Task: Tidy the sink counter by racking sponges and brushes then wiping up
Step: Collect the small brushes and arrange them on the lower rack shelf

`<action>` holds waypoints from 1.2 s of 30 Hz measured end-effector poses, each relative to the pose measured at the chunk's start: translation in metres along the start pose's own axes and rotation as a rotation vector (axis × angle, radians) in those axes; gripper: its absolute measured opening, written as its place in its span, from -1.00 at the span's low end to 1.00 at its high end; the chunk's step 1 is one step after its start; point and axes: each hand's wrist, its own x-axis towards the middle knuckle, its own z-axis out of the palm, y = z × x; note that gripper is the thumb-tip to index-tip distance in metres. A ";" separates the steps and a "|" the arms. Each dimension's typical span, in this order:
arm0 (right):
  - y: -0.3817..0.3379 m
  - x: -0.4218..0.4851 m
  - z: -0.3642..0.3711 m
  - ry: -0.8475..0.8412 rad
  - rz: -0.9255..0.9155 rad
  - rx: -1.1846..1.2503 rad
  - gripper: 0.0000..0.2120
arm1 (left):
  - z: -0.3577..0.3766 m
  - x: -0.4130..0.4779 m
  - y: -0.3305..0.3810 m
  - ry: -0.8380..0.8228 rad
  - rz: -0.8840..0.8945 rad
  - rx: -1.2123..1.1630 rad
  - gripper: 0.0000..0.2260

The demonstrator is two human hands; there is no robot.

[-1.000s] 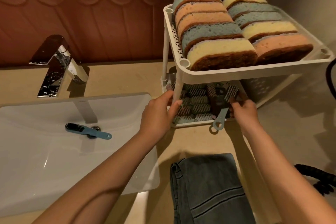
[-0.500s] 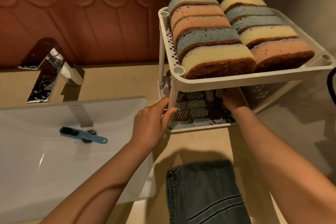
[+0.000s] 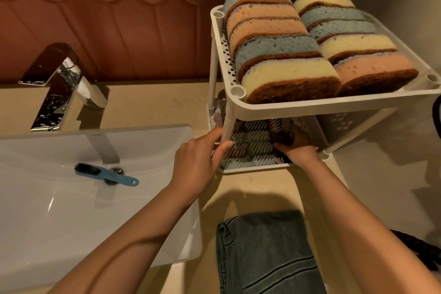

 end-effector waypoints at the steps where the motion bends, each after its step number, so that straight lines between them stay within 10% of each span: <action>1: 0.001 -0.003 0.002 0.020 -0.012 -0.015 -0.31 | 0.000 0.000 0.000 0.001 0.000 0.001 -0.55; 23: -0.005 -0.016 0.001 0.071 -0.048 0.012 -0.56 | -0.001 -0.001 0.001 -0.006 -0.025 -0.021 -0.67; 36: -0.046 -0.083 0.012 0.123 -0.163 -0.041 -0.85 | -0.017 -0.048 -0.067 -0.448 -0.384 -0.369 -0.84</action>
